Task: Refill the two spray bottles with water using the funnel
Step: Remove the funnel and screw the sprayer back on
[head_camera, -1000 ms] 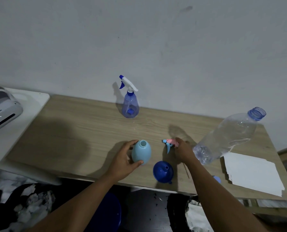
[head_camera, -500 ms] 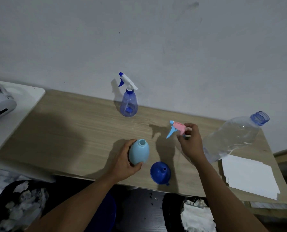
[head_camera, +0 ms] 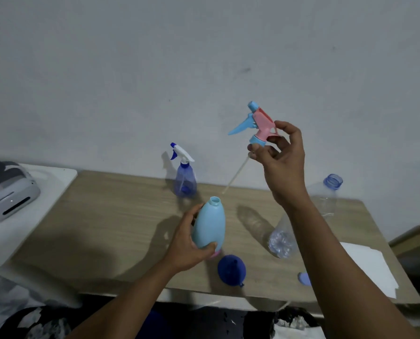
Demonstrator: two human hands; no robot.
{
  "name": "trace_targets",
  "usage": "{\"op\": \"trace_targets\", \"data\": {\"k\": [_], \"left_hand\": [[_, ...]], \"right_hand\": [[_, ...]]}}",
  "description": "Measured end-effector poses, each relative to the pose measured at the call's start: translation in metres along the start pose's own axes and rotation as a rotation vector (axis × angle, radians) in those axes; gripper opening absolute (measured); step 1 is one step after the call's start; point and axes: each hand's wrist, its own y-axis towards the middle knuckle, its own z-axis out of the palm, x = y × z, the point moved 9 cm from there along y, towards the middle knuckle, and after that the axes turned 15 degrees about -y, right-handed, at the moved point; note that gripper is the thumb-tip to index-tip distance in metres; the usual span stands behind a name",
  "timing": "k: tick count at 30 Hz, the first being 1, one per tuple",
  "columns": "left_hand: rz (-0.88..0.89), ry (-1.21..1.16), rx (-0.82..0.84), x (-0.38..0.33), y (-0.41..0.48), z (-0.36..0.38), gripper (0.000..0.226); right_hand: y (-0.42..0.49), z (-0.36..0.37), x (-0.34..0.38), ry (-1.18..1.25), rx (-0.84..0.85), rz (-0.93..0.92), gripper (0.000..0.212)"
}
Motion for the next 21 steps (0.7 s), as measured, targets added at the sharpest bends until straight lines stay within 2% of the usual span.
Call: {"op": "trace_targets", "data": {"k": [8,21], "left_hand": [[0.135,0.004,0.068,-0.069,-0.005,0.019,0.096],[0.119,-0.096,0.142,-0.129,-0.012,0.045,0.09]], "right_hand": [[-0.032,0.003,0.032,-0.065,0.112,-0.048,0.051],[-0.081,-0.013,0.041,-0.033,0.16,-0.006,0.039]]}}
